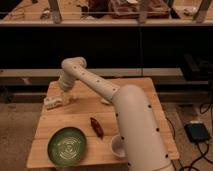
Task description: Place the bottle in the ceramic bowl
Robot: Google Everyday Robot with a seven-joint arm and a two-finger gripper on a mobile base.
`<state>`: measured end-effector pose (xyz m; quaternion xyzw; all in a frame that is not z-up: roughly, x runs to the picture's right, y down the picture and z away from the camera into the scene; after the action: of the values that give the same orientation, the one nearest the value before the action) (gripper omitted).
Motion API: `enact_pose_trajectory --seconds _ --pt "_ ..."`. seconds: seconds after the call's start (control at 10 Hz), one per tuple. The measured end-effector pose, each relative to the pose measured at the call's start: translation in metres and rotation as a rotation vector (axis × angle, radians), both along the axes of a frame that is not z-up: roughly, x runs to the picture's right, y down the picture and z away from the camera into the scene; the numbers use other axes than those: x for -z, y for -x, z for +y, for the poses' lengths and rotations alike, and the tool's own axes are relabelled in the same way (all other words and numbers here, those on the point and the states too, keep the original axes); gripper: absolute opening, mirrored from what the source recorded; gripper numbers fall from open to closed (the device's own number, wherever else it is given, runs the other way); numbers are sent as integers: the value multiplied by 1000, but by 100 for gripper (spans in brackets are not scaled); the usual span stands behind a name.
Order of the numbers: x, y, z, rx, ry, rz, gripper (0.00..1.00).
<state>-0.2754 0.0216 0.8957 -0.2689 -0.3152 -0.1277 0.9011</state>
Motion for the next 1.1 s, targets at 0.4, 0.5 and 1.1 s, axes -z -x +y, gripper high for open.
enact_pose_trajectory --seconds 0.4,0.5,1.1 --pt "-17 8 7 -8 16 23 80" --pt "-20 10 9 -6 24 28 80" --pt "-39 11 23 8 61 55 80"
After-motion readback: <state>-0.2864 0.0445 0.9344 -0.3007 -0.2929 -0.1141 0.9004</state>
